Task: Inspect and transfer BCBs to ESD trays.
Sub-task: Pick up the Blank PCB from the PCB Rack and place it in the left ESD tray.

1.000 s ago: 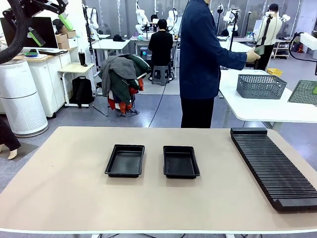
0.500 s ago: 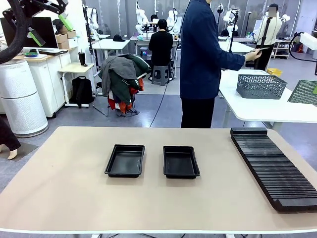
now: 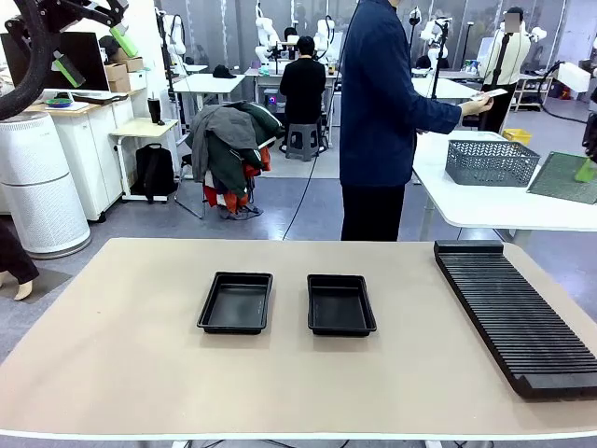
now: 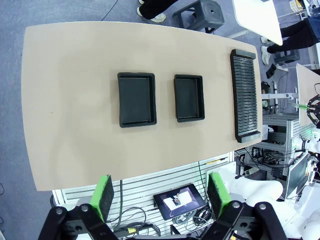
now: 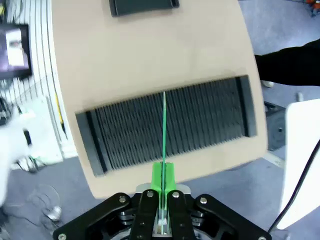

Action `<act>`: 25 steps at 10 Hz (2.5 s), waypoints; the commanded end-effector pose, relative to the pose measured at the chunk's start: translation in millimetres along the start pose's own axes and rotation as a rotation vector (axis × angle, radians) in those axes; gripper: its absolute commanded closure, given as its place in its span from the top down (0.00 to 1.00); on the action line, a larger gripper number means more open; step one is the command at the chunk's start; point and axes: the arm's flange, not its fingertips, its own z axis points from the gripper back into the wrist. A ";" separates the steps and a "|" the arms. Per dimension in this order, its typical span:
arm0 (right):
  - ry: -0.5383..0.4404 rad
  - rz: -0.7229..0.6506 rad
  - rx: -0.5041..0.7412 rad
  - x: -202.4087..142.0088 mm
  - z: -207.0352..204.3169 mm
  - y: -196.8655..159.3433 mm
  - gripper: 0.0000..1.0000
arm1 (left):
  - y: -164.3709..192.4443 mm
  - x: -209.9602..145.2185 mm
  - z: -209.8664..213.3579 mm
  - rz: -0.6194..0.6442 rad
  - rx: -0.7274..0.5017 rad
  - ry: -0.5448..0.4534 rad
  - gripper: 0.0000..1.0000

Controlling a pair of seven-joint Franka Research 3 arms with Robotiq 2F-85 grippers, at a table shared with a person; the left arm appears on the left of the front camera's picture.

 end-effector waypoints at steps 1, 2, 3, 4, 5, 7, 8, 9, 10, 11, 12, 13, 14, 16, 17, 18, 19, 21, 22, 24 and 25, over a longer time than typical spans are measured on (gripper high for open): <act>-0.120 -0.209 0.077 29.1 -14.2 6.3 0.03 | 1.1 -0.7 -0.5 -0.007 -0.001 0.002 1.00; -0.189 -0.329 0.138 48.0 -29.1 13.4 0.03 | 1.1 -0.7 -0.5 -0.007 -0.001 0.002 1.00; -0.248 -0.436 0.203 65.3 -42.7 20.9 0.03 | 1.1 -0.7 -0.5 -0.007 -0.001 0.002 1.00; -0.266 -0.557 0.253 85.4 -59.3 28.3 0.03 | 1.1 -0.7 -0.5 -0.007 -0.001 0.002 1.00; -0.275 -0.667 0.290 106.2 -77.4 37.4 0.03 | 1.1 -0.7 -0.5 -0.007 -0.001 0.002 1.00; -0.356 -0.818 0.370 142.7 -116.8 56.1 0.03 | 1.1 -0.7 -0.5 -0.007 -0.001 0.002 1.00; -0.402 -0.893 0.408 152.7 -135.6 63.3 0.03 | 1.1 -0.7 -0.5 -0.007 -0.001 0.002 1.00; -0.450 -0.935 0.454 163.9 -157.3 72.1 0.03 | 1.1 -0.7 -0.5 -0.007 -0.001 0.002 1.00; -0.490 -0.985 0.494 174.2 -180.6 80.6 0.03 | 1.1 -0.7 -0.5 -0.007 -0.001 0.002 1.00; -0.538 -1.016 0.535 187.7 -205.0 89.4 0.03 | 1.1 -0.7 -0.5 -0.007 -0.001 0.002 1.00; -0.557 -1.045 0.560 202.6 -224.5 96.0 0.03 | 1.1 -0.7 -0.5 -0.007 -0.001 0.002 1.00; -0.575 -1.064 0.583 220.4 -242.0 101.3 0.03 | 1.1 -0.7 -0.5 -0.007 -0.001 0.002 1.00; -0.590 -1.114 0.602 239.5 -257.7 103.8 0.03 | 1.1 -0.7 -0.5 -0.007 -0.001 0.002 1.00; -0.614 -1.164 0.657 278.1 -294.0 105.8 0.03 | 1.1 -0.7 -0.5 -0.007 -0.001 0.002 1.00; -0.625 -1.172 0.694 294.5 -311.7 104.5 0.03 | 1.1 -0.7 -0.5 -0.007 -0.001 0.002 1.00; -0.613 -1.169 0.746 312.9 -330.7 101.3 0.03 | 1.1 -0.7 -0.5 -0.007 -0.001 0.002 1.00; -0.599 -1.203 0.754 329.3 -348.2 98.0 0.03 | 1.1 -0.7 -0.5 -0.007 -0.001 0.002 1.00; -0.595 -1.246 0.754 358.0 -375.7 96.2 0.03 | 1.1 -0.7 -0.5 -0.007 -0.001 0.002 1.00; -0.601 -1.277 0.746 366.2 -382.1 96.6 0.03 | 1.1 -0.7 -0.5 -0.007 -0.001 0.002 1.00; -0.574 -1.319 0.714 376.5 -397.2 99.0 0.03 | 1.1 -0.7 -0.5 -0.007 -0.001 0.002 1.00; -0.551 -1.342 0.699 380.9 -404.4 100.6 0.03 | 1.1 -0.7 -0.5 -0.007 -0.001 0.002 1.00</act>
